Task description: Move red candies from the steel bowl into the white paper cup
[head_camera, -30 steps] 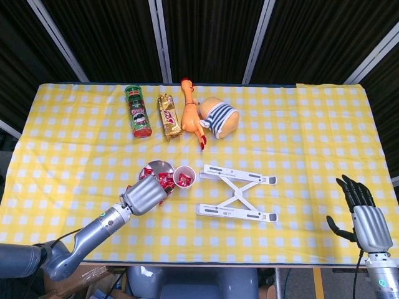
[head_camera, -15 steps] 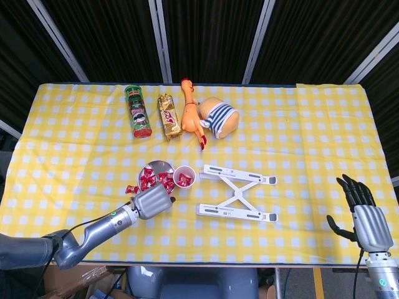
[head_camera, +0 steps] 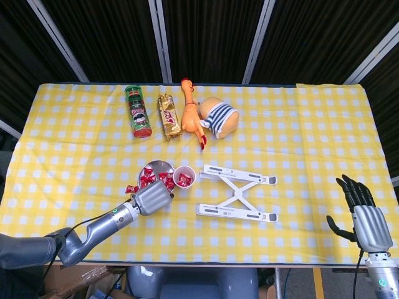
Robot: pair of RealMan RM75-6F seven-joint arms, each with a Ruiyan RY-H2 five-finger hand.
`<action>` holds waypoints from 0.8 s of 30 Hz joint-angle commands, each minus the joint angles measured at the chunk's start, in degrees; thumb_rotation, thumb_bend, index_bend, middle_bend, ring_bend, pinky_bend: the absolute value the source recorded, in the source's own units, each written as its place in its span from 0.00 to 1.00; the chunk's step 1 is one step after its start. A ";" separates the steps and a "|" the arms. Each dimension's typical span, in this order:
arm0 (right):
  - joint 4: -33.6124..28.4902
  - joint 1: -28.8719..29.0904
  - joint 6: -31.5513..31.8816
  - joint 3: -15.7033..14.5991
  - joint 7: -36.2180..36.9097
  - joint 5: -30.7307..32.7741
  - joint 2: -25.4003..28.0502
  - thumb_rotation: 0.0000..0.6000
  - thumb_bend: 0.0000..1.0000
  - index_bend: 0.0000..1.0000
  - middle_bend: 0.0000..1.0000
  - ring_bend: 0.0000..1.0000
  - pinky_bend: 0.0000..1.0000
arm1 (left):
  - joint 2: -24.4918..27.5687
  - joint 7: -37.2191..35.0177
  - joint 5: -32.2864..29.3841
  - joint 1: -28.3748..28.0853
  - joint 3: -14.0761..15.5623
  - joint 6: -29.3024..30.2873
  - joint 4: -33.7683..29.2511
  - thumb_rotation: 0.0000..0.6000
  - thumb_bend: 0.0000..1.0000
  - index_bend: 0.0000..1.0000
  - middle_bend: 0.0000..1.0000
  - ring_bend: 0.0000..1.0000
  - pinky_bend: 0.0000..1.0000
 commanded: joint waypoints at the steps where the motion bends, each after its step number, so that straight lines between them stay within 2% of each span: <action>1: -0.02 0.00 -0.01 0.00 0.03 0.01 0.02 1.00 0.41 0.00 0.00 0.00 0.00 | -0.43 -0.25 0.02 0.26 -0.40 -0.14 0.55 1.00 0.30 0.54 0.91 0.94 0.96; 4: 0.00 0.01 -0.03 0.00 0.08 0.00 0.05 1.00 0.41 0.00 0.00 0.00 0.00 | -0.86 -0.74 0.22 0.58 -0.71 -0.10 1.02 1.00 0.34 0.59 0.92 0.94 0.96; 10: -0.03 0.01 -0.02 -0.04 0.08 -0.09 0.09 1.00 0.41 0.00 0.00 0.00 0.00 | -0.92 -1.21 1.26 1.19 -0.87 0.27 0.97 1.00 0.38 0.62 0.92 0.94 0.96; 17: 0.02 0.00 0.06 -0.03 0.08 -0.15 0.08 1.00 0.41 0.00 0.00 0.00 0.00 | 1.94 -2.60 2.69 2.20 -2.42 3.42 -3.81 1.00 0.38 0.62 0.92 0.94 0.96; 20: -0.01 0.00 0.04 -0.04 0.03 -0.13 0.07 1.00 0.41 0.00 0.00 0.00 0.00 | 4.30 -3.56 3.34 2.53 -3.75 5.31 -7.21 1.00 0.38 0.62 0.92 0.94 0.96; 24: -0.04 0.05 -0.03 -0.07 -0.12 -0.18 -0.01 1.00 0.41 0.00 0.00 0.00 0.00 | 7.14 -4.72 2.12 2.49 -7.08 7.14 -10.92 1.00 0.38 0.61 0.92 0.94 0.96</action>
